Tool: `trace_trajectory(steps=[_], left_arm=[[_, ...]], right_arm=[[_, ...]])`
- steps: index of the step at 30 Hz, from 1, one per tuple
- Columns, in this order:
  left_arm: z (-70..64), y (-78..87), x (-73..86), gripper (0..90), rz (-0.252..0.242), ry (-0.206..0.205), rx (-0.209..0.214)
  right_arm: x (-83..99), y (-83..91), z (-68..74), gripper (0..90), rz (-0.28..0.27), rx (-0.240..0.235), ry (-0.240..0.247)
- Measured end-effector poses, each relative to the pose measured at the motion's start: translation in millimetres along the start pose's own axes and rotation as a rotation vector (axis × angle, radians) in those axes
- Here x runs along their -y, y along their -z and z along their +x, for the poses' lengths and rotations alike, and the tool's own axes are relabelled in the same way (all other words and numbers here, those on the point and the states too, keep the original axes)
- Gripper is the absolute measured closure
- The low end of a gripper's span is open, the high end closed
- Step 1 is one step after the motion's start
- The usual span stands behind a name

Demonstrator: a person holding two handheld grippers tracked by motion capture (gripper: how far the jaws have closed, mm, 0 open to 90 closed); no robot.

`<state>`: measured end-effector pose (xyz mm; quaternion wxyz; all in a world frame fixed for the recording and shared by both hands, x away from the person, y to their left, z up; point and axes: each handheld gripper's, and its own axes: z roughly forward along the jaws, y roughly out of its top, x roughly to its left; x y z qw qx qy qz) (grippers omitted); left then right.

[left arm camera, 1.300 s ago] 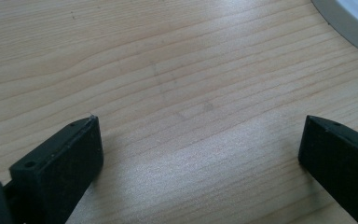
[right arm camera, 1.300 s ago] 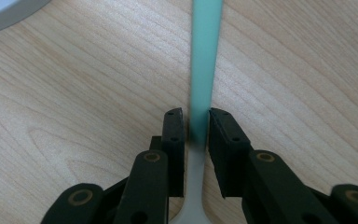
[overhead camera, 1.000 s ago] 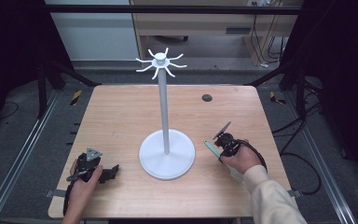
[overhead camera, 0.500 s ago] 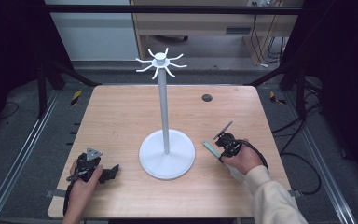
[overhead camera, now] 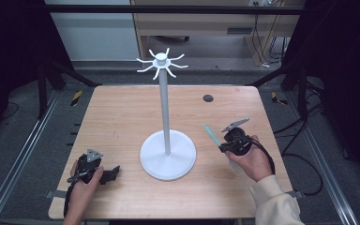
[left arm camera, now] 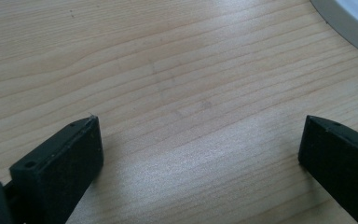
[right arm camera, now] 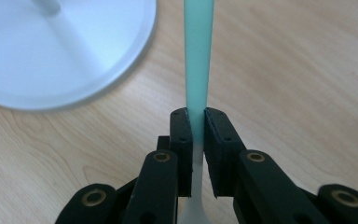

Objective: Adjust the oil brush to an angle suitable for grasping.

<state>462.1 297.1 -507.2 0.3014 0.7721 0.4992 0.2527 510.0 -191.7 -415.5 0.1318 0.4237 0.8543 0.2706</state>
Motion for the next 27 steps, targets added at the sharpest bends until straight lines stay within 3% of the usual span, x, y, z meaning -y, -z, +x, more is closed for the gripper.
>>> trace_trajectory(steps=[7, 13, 16, 23, 27], left_arm=[[-0.2, 0.7, 0.6, 0.0, 0.001, -0.001, 0.003], [-0.4, 1.0, 0.7, 0.0, 0.002, -0.001, 0.002], [-0.4, 1.1, 0.7, 0.0, 0.003, -0.001, 0.002], [-0.6, 1.1, 0.9, 0.0, 0.001, -0.001, 0.002], [-0.7, 1.1, 0.9, 0.0, 0.001, 0.000, 0.002]], right_arm=[[-6.4, 15.5, 1.0, 81.9, -0.165, 0.022, -0.008], [-5.2, 20.7, 2.5, 81.9, -0.211, 0.049, 0.005], [-4.5, 23.5, 5.0, 81.8, -0.262, 0.057, -0.003], [-7.6, 27.9, 16.9, 81.8, -0.367, 0.051, -0.005], [-8.8, 29.1, 21.5, 81.8, -0.400, 0.051, -0.006]])
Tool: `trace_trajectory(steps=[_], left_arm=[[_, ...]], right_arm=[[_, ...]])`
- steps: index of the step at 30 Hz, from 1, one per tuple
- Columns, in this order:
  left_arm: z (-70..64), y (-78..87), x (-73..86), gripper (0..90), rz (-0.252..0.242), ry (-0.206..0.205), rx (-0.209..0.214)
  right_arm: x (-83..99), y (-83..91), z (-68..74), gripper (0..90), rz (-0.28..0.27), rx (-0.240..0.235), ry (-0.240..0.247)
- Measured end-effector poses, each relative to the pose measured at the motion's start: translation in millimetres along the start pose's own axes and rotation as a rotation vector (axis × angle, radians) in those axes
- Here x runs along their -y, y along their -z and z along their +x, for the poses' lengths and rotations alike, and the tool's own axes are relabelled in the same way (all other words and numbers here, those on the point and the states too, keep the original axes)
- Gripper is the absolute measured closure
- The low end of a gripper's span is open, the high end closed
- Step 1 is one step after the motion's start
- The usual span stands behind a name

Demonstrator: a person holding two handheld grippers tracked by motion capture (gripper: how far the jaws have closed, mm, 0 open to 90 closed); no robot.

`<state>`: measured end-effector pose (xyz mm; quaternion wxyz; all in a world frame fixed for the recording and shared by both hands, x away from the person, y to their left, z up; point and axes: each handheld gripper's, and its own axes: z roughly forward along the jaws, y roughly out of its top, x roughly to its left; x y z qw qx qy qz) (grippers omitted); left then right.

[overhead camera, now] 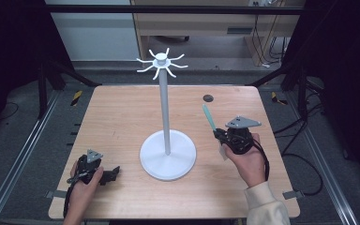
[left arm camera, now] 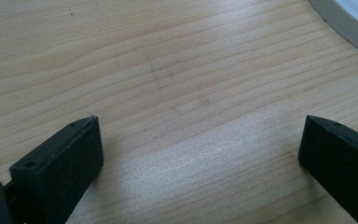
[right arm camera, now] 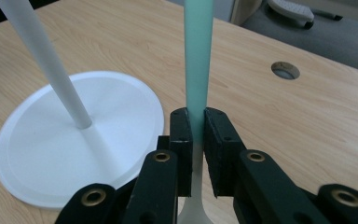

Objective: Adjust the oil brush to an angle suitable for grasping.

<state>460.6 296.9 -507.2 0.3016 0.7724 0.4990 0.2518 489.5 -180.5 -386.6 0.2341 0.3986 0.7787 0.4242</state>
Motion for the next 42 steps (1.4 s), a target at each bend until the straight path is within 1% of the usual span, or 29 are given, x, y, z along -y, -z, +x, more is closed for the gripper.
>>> trace_trajectory(steps=[1, 2, 3, 4, 6, 11, 13, 17, 22, 28, 31, 34, 42], left_arm=[[0.0, 0.0, 0.0, 0.0, 0.000, 0.000, 0.000], [0.0, 0.0, 0.0, 0.0, 0.000, 0.000, 0.000], [0.0, 0.0, 0.0, 0.0, 0.000, 0.000, 0.000], [0.0, 0.0, 0.0, 0.0, 0.000, 0.000, 0.000], [0.0, 0.1, -0.1, 0.0, 0.001, 0.000, 0.000], [0.0, 0.0, -0.1, 0.0, 0.002, -0.001, 0.000], [-0.1, -0.1, 0.0, 0.0, 0.000, 0.000, 0.000], [-0.1, -0.1, -0.1, 0.0, 0.000, -0.001, 0.000], [0.0, -0.4, -0.5, 0.0, 0.000, -0.002, 0.003], [0.0, -0.5, -0.5, 0.0, 0.000, -0.003, 0.004], [0.0, -0.5, -0.4, 0.0, 0.000, -0.003, 0.004], [0.0, -0.5, -0.4, 0.0, 0.000, -0.003, 0.003], [0.0, -0.5, -0.5, 0.0, 0.000, -0.003, 0.004]], right_arm=[[-0.8, 0.7, 0.9, 81.8, -0.011, -0.001, 0.005], [-2.9, 3.0, 3.3, 81.8, -0.038, -0.003, 0.004], [-2.9, 3.0, 3.3, 81.8, -0.038, -0.003, 0.004], [-4.1, 4.5, 4.0, 81.8, -0.055, -0.004, 0.003], [-7.1, 9.0, 6.0, 81.8, -0.084, -0.004, -0.002], [-16.7, 22.0, 13.0, 81.8, -0.161, 0.002, 0.004], [-20.7, 26.3, 15.4, 81.8, -0.192, -0.004, 0.004], [-27.4, 33.7, 20.2, 81.9, -0.227, -0.005, 0.017], [-33.5, 41.0, 23.8, 81.8, -0.256, -0.006, 0.029], [-35.6, 47.2, 20.3, 81.8, -0.288, -0.002, 0.009], [-36.1, 49.0, 20.2, 81.8, -0.295, -0.003, 0.004], [-37.9, 52.0, 21.8, 81.8, -0.310, -0.002, 0.009], [-44.8, 60.2, 29.2, 81.8, -0.342, -0.020, 0.025]])
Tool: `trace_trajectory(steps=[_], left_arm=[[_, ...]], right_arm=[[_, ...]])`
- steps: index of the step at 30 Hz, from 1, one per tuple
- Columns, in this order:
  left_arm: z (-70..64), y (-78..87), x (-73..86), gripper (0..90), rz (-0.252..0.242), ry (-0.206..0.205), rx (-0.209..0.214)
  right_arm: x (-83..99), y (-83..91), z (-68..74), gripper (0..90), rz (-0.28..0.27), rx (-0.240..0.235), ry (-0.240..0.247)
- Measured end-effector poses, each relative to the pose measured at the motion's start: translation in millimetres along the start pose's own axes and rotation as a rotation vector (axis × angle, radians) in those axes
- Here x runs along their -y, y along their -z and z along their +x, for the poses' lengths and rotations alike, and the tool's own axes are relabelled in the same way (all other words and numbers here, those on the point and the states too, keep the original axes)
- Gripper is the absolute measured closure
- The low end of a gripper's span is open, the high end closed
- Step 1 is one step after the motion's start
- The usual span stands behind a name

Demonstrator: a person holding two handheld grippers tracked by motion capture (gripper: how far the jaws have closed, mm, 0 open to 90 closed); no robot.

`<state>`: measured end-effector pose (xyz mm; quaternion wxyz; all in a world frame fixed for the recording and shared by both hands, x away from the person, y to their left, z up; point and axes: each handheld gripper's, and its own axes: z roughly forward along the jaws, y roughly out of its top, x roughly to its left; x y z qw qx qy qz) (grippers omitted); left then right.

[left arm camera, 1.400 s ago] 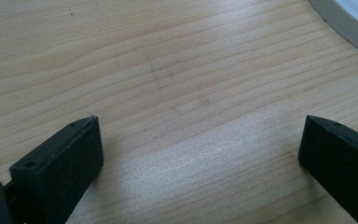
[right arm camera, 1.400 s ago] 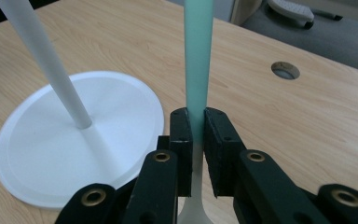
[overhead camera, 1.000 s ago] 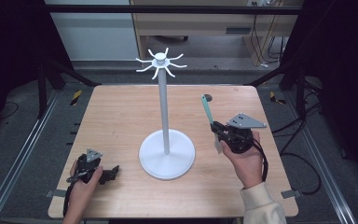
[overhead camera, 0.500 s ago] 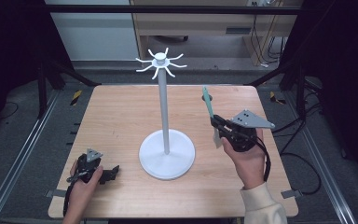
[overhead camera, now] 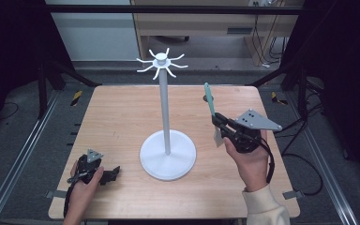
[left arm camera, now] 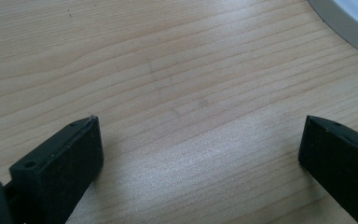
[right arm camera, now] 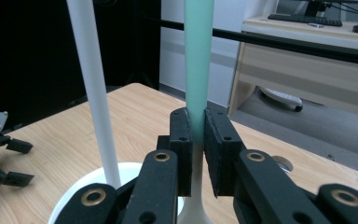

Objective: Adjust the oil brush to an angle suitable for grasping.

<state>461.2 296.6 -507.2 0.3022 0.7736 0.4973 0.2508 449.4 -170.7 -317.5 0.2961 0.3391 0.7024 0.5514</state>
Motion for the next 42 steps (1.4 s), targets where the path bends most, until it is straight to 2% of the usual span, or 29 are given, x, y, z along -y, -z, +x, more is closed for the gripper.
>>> trace_trajectory(steps=[12, 18, 23, 42], left_arm=[[-0.1, -0.7, -0.5, 0.0, -0.002, -0.001, 0.003], [0.0, -0.9, -0.6, 0.0, -0.002, -0.004, 0.004], [0.0, -1.1, -0.8, 0.0, -0.003, -0.005, 0.005], [0.0, -1.1, -1.1, 0.0, 0.000, -0.008, 0.009]], right_arm=[[-11.4, 5.8, 8.6, 81.8, -0.039, -0.024, 0.009], [-24.1, 8.1, 14.9, 81.8, -0.076, -0.050, 0.005], [-29.2, 8.2, 20.8, 81.8, -0.083, -0.057, 0.029], [-34.0, 12.4, 26.8, 81.8, -0.102, -0.084, 0.032]])
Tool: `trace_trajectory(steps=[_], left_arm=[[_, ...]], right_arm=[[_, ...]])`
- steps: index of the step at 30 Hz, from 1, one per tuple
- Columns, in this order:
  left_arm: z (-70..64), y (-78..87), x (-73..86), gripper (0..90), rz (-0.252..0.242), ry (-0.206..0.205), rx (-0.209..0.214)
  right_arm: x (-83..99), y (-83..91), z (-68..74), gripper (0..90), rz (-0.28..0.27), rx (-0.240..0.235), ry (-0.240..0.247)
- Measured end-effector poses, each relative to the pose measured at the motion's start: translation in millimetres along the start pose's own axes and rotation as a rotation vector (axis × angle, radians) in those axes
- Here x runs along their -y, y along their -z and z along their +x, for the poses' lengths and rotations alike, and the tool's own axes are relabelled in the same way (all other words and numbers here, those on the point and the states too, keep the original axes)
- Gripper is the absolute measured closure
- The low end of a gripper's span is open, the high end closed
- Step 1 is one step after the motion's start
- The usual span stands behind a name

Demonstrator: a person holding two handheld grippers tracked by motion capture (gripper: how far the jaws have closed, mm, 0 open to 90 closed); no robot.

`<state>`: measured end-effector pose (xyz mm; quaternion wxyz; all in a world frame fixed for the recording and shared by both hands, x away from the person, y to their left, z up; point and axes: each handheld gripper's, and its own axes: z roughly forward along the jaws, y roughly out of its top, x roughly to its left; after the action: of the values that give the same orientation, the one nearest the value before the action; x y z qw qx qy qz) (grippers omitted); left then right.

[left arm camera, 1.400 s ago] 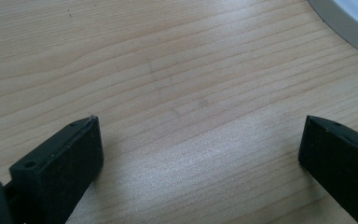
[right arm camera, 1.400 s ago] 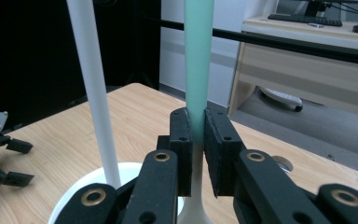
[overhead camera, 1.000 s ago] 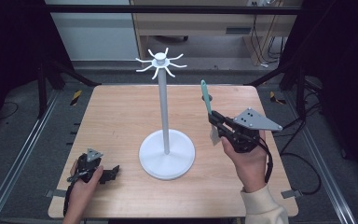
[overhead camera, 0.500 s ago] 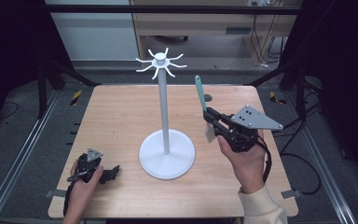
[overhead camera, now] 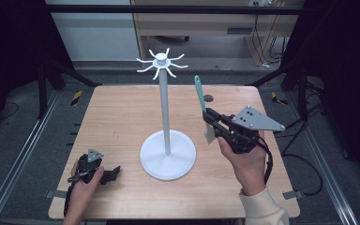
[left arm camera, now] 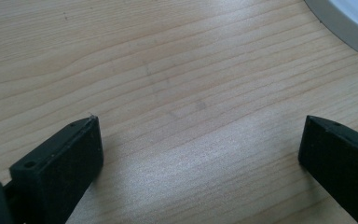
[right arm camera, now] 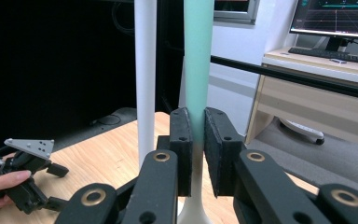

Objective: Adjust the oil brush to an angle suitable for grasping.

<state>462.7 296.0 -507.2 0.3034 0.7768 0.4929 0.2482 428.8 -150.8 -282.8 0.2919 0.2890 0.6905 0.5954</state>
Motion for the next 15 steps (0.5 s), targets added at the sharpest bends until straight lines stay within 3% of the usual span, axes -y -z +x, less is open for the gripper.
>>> trace_trajectory(steps=[15], left_arm=[[-0.6, 0.0, 0.0, 0.0, -0.002, -0.007, 0.006]], right_arm=[[-10.2, 5.6, 11.3, 81.8, -0.023, -0.026, 0.016]])
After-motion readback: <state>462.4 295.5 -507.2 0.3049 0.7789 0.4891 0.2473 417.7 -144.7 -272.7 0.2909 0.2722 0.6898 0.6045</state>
